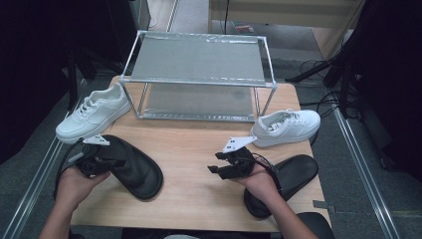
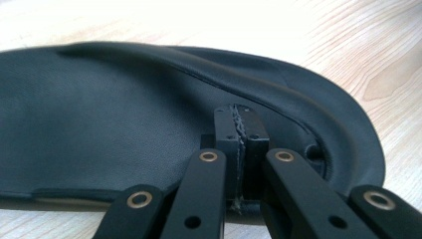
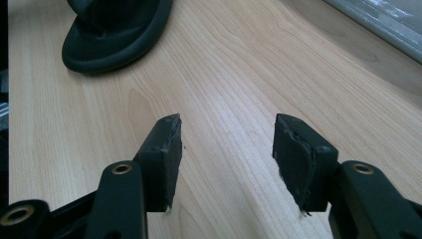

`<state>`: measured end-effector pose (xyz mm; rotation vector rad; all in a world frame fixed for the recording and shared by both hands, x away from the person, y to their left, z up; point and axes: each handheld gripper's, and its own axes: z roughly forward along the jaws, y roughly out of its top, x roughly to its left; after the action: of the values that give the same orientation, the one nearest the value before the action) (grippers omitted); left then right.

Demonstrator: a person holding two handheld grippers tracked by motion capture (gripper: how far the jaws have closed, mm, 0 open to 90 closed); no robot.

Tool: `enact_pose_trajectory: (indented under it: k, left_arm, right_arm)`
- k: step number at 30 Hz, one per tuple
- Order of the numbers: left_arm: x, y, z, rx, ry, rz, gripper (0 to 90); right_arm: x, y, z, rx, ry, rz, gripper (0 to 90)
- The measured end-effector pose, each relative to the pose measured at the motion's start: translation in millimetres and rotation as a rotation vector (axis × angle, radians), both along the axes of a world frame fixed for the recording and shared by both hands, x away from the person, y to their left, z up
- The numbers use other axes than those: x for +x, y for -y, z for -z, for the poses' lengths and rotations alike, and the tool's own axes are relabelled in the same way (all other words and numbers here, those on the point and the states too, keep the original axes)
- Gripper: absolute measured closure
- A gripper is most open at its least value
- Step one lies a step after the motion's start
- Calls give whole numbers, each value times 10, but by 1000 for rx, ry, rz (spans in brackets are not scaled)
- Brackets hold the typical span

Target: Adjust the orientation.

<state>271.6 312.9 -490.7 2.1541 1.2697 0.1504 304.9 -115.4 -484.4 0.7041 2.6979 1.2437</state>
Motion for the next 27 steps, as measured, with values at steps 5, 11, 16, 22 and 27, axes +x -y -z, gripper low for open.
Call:
enact_pose_trajectory:
  k: [5, 11, 16, 22, 27]
  left_arm:
    - [29, 29, 48, -3, -26, 19, 900]
    - [61, 114, 87, 8, -36, 54, 900]
    - [84, 164, 134, -4, -61, 62, 900]
    - [63, 169, 132, -7, -35, 63, 900]
    - [48, 213, 113, -10, -11, 95, 900]
  right_arm:
    - [-1, -3, 1, -1, 1, -3, 464]
    - [-13, -10, 3, -6, -2, -4, 464]
    - [-21, -19, 9, -14, -6, -5, 463]
    - [-33, -32, 19, -28, -3, -7, 462]
    - [-34, -28, 18, -31, 1, -8, 462]
